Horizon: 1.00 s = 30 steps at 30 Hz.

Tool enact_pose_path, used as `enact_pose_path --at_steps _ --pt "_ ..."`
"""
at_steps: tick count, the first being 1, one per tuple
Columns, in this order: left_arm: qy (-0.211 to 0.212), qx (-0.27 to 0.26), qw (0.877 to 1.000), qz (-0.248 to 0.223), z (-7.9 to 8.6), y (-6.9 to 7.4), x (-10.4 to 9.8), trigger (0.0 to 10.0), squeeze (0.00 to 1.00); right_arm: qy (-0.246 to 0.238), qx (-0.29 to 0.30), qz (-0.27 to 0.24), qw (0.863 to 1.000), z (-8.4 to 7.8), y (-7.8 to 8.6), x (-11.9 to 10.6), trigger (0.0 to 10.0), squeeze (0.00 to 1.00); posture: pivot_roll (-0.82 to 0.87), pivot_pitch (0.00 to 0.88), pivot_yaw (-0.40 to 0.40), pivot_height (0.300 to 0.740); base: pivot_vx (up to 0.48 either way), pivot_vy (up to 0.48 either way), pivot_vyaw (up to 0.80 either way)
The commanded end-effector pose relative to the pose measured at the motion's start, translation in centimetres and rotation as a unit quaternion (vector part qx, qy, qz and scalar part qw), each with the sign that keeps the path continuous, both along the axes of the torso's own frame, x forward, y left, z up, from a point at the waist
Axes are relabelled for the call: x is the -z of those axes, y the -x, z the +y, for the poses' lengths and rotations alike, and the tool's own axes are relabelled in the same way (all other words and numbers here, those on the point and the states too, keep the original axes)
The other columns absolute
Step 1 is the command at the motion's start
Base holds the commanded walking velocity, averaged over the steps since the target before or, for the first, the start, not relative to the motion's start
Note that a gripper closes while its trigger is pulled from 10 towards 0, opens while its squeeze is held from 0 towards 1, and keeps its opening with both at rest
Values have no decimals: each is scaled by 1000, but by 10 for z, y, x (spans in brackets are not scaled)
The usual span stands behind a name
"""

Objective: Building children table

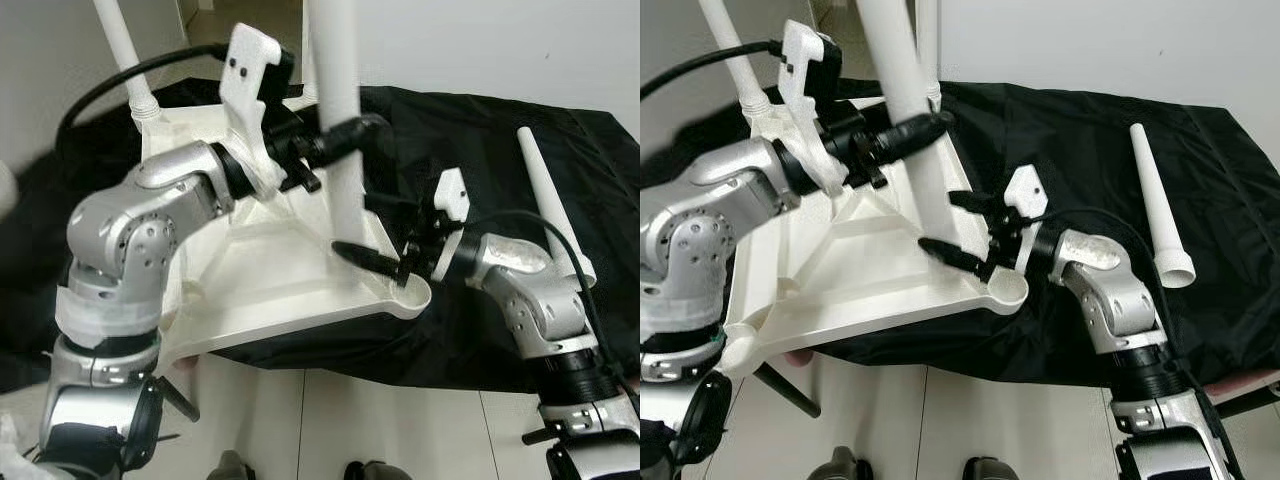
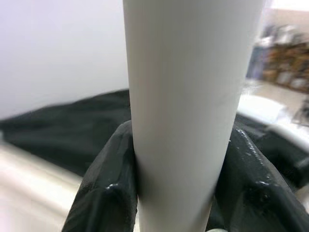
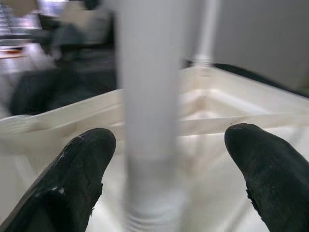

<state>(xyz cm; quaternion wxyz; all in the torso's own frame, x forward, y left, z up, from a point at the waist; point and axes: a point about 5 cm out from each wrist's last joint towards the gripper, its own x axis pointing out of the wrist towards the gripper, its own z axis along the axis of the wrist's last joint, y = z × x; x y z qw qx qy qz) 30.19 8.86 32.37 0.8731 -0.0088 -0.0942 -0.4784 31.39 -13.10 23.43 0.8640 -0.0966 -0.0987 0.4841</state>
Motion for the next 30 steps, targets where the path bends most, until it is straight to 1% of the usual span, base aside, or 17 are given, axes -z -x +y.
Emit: enact_pose_path --at_steps 1,2,5,6,8,9,10,12,18,20,22,26,27,30 --pt "3 -33 999 -1 2 -5 -9 10000 0 -5 38 -13 999 -2 -6 -2 10000 0 -28 82 10 740 0 0 0" --pt "3 -33 999 -1 2 -5 -9 10000 0 -5 38 -13 999 -2 -6 -2 10000 0 -28 82 10 740 0 0 0" --pt "20 -64 998 -9 5 -10 -19 10000 0 -24 95 -14 995 1 -14 0 10000 0 -25 85 8 740 0 0 0" --pt "20 -64 998 -9 5 -10 -19 10000 0 -24 95 -14 995 1 -14 0 10000 0 -25 85 8 740 0 0 0" --pt "30 -82 996 -14 6 -12 -24 10000 0 -36 118 -20 992 5 -16 1 10000 0 -25 85 10 740 0 0 0" --pt "30 -82 996 -14 6 -12 -24 10000 0 -36 118 -20 992 5 -16 1 10000 0 -25 85 10 740 0 0 0" --pt "41 -90 995 -12 5 -13 -27 10000 0 -44 123 -18 991 10 -16 2 10000 0 -27 83 7 740 0 0 0" --pt "50 -99 994 -7 3 -14 -30 10000 0 -54 131 -17 990 17 -17 3 10000 0 -26 81 6 740 0 0 0" --pt "50 -109 993 -13 2 -15 -32 10000 0 -58 137 -18 989 20 -17 4 10000 0 -25 80 8 740 0 0 0" --pt "63 -133 989 -17 -6 -17 -37 10000 0 -70 149 -21 986 34 -17 5 10000 0 -22 72 4 740 0 0 0" --pt "64 -149 987 -23 -11 -18 -38 10000 0 -77 153 -27 985 40 -17 5 10000 0 -20 72 3 740 0 0 0" --pt "70 -148 986 -25 -16 -18 -39 10000 0 -84 163 -32 982 40 -19 4 10000 0 -20 66 1 740 0 0 0" --pt "68 -156 985 -27 -17 -18 -38 10000 0 -89 171 -34 981 38 -19 3 10000 0 -21 65 2 740 0 0 0" --pt "69 -159 985 -26 -18 -19 -37 10000 0 -90 173 -36 980 36 -19 3 10000 0 -21 62 3 740 0 0 0"
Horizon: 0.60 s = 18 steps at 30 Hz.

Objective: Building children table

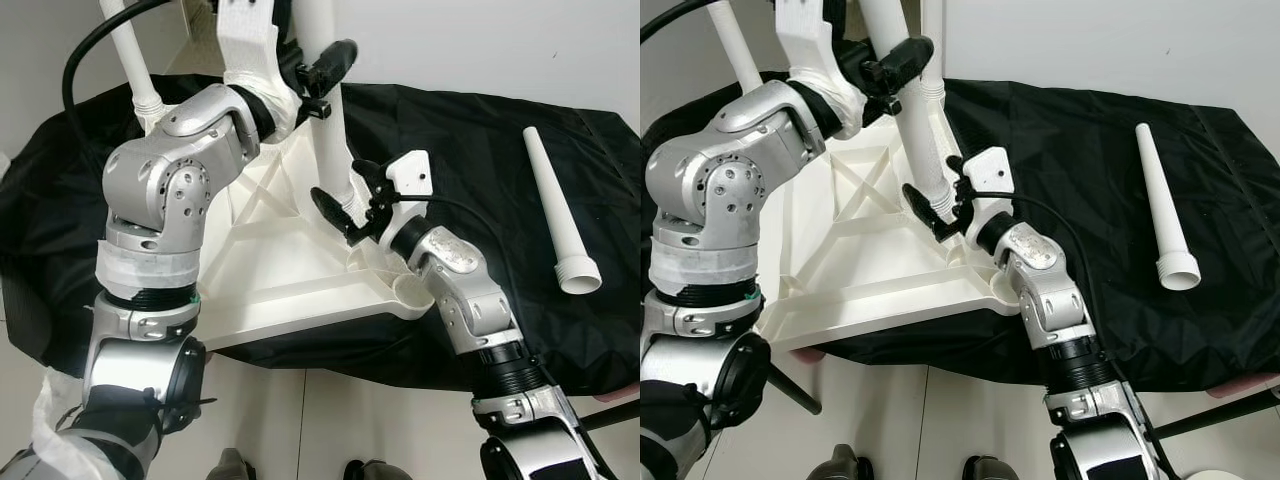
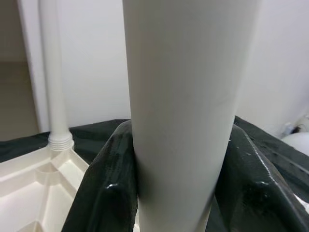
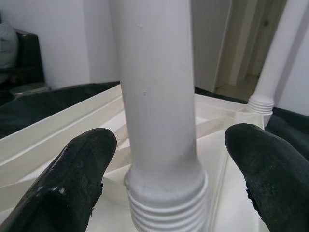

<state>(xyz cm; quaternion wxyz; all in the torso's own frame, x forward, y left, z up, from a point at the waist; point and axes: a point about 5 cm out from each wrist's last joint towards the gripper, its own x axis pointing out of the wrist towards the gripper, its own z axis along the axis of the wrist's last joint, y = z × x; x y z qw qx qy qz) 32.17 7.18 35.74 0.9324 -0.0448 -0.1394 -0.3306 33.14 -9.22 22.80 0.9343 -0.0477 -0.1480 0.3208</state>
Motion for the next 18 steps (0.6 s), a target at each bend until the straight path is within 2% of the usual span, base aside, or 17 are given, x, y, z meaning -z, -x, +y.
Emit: enact_pose_path --at_steps 1,8,10,18 --pt "1 -8 1000 -11 -2 1 -4 10000 0 0 9 -9 1000 -3 -1 -2 10000 0 -21 62 3 740 0 0 0" --pt "4 -2 1000 -10 -7 2 -6 10000 0 9 20 -19 1000 -3 -1 0 10000 0 -22 60 5 740 0 0 0" --pt "5 2 1000 -12 -16 5 -6 10000 0 8 44 -25 999 8 -5 0 10000 0 -19 60 8 740 0 0 0" --pt "10 9 1000 -15 -25 7 -8 10000 0 5 66 -20 998 24 -12 2 10000 0 -11 62 7 740 0 0 0"
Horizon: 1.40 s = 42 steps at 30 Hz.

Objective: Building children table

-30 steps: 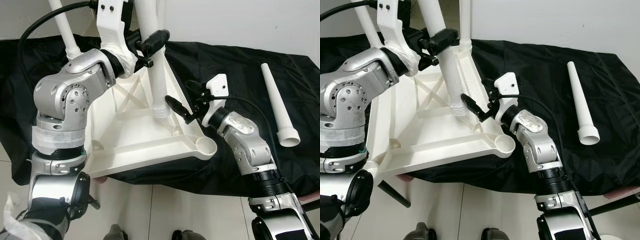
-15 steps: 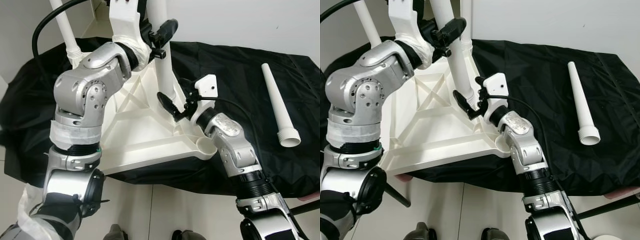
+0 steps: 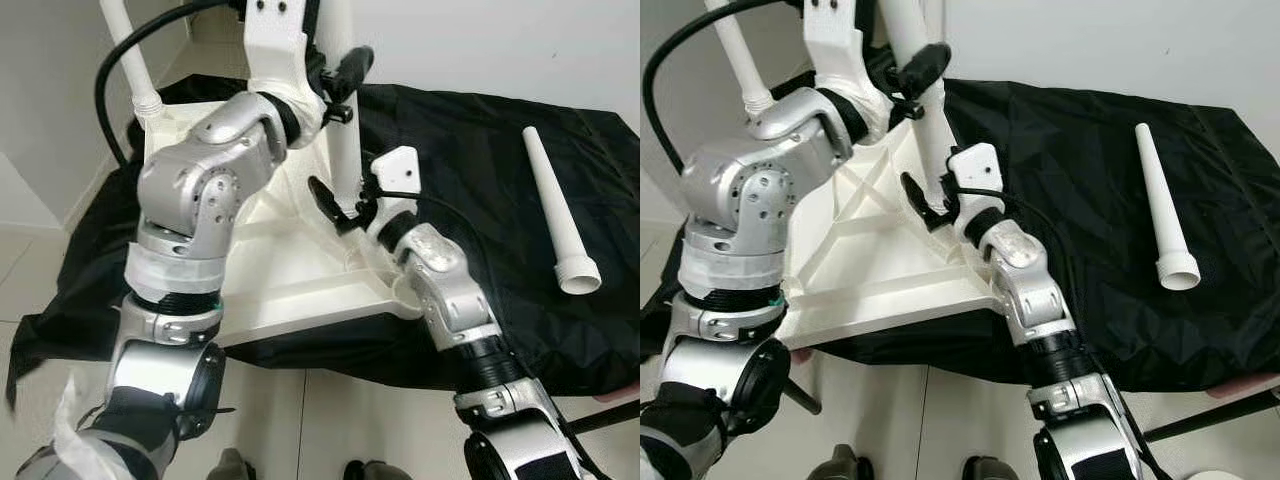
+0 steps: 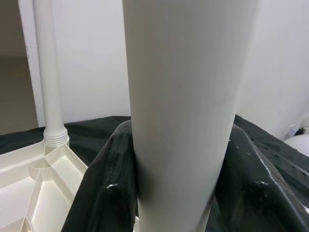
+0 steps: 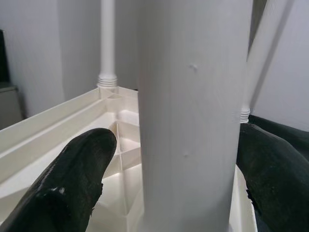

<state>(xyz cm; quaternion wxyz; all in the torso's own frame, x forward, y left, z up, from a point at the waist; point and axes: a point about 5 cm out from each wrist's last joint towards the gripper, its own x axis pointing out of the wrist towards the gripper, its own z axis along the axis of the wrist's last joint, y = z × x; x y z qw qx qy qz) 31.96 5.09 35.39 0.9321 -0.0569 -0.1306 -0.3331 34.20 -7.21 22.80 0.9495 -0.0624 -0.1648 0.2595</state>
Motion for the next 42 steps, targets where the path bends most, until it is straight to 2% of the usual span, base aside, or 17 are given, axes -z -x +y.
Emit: enact_pose_path --at_steps 1,7,18,19,21,22,23,24,40,41,42 --pt "3 4 1000 -27 -4 5 -12 10000 0 6 2 1 1000 4 -1 2 10000 0 -11 62 7 740 0 0 0" --pt "7 9 999 -31 -12 8 -15 10000 0 5 26 8 1000 13 -8 3 10000 0 -3 65 3 740 0 0 0" --pt "7 11 999 -32 -16 10 -15 10000 0 2 44 1 999 15 -13 -4 10000 0 -1 66 2 740 0 0 0" --pt "6 11 999 -31 -17 9 -14 10000 0 1 47 -7 999 15 -15 -7 6353 0 0 65 2 740 0 0 0" --pt "6 11 999 -31 -17 9 -14 10000 0 1 47 -7 999 15 -15 -7 6353 0 0 65 2 740 0 0 0" --pt "5 11 999 -31 -18 8 -14 10000 0 1 48 -8 999 14 -16 -8 1529 0 0 65 1 740 0 0 0" --pt "5 11 999 -31 -18 8 -14 10000 0 1 48 -8 999 14 -16 -8 1529 0 0 65 1 740 0 0 0" --pt "4 11 999 -31 -18 8 -14 10000 0 0 50 -9 999 13 -17 -9 0 0 0 65 0 740 0 0 0" --pt "-6 17 999 -46 -22 8 -15 10000 0 -11 67 -7 998 9 -21 -11 0 0 0 67 4 740 0 0 0" --pt "11 34 999 -36 -22 8 -13 10000 1000 -18 69 -2 997 8 -22 -11 10000 0 1 71 4 740 0 0 0" --pt "11 34 999 -36 -22 8 -13 10000 1000 -18 69 -2 997 8 -22 -11 10000 0 1 71 4 740 0 0 0"
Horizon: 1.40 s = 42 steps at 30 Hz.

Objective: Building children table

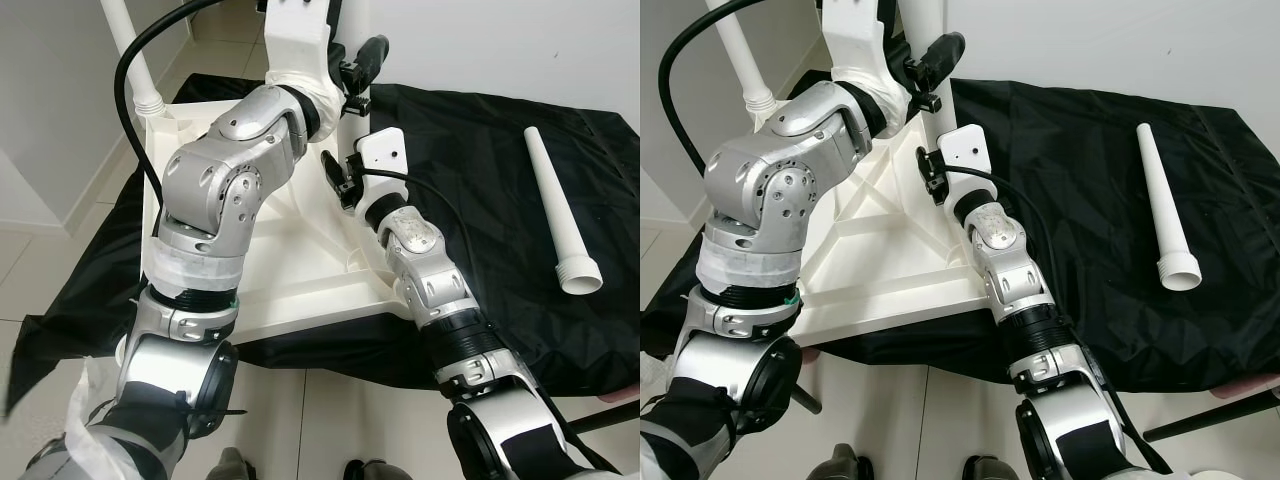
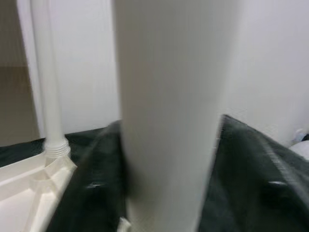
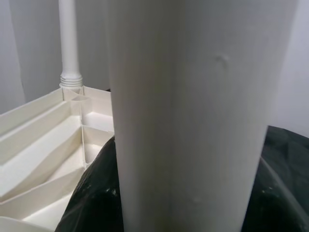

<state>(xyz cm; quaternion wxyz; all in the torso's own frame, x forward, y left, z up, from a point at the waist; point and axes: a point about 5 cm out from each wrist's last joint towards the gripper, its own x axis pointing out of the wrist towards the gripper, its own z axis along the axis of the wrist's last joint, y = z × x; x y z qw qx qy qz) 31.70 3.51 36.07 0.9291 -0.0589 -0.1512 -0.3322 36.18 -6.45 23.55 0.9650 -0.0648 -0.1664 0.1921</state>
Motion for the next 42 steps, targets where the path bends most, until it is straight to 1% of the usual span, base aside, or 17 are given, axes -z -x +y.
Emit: enact_pose_path --at_steps 1,7,8,9,10,14,16,23,28,30,31,37,38,39,40,41,42 --pt "4 43 999 -16 -6 6 -5 10000 1000 -13 1 5 1000 1 -2 -3 10000 0 1 74 4 740 0 0 0" --pt "-2 50 998 -23 -6 7 -5 10000 1000 -25 2 12 1000 1 -3 -4 10000 0 3 78 4 740 0 0 0" --pt "-8 52 998 -31 -7 8 -5 10000 792 -29 3 14 999 1 -4 -4 10000 0 3 80 4 740 0 0 0" --pt "-8 52 998 -31 -7 8 -5 10000 792 -29 3 14 999 1 -4 -4 10000 0 3 80 4 740 0 0 0" --pt "-10 55 998 -39 -7 9 -6 10000 0 -33 8 15 999 0 -5 -5 10000 0 3 84 5 740 0 0 0" --pt "-7 54 998 -43 -5 9 -6 10000 0 -39 15 15 999 -2 -6 -6 10000 0 2 86 7 740 0 0 0" --pt "-1 48 998 -47 -2 8 -6 10000 0 -49 33 16 998 -8 -8 -7 10000 0 0 92 10 740 0 0 0" --pt "12 41 998 -45 -3 10 -5 10000 0 -62 64 23 996 -21 -11 -5 10000 0 -1 99 11 740 0 0 0" --pt "18 35 998 -46 -1 9 -2 10000 0 -67 80 26 994 -30 -12 -4 10000 0 -1 103 7 740 0 0 0" --pt "18 35 998 -46 -1 9 -2 10000 0 -67 80 26 994 -30 -12 -4 10000 0 -1 103 7 740 0 0 0" --pt "4 26 998 -50 0 8 -1 10000 0 -72 92 27 993 -38 -13 -3 10000 0 -2 105 0 740 0 0 0" --pt "-23 12 997 -69 1 8 -2 10000 0 -75 99 28 992 -45 -12 -1 10000 0 -4 108 -5 740 0 0 0" --pt "-31 10 997 -73 5 12 9 10000 0 -75 101 29 992 -47 -12 0 10000 0 -5 109 -7 740 0 0 0" --pt "-31 10 997 -73 5 12 9 10000 0 -75 101 29 992 -47 -12 0 10000 0 -5 109 -7 740 0 0 0" --pt "-43 13 996 -79 13 20 30 10000 0 -75 103 31 991 -50 -11 1 10000 0 -6 109 -7 740 0 0 0" --pt "-51 18 995 -84 18 28 44 10000 0 -75 105 33 991 -51 -11 2 10000 0 -7 110 -8 740 0 0 0" --pt "-73 27 993 -83 19 33 59 10000 0 -75 107 34 991 -53 -11 3 10000 0 -8 111 -10 740 0 0 0"
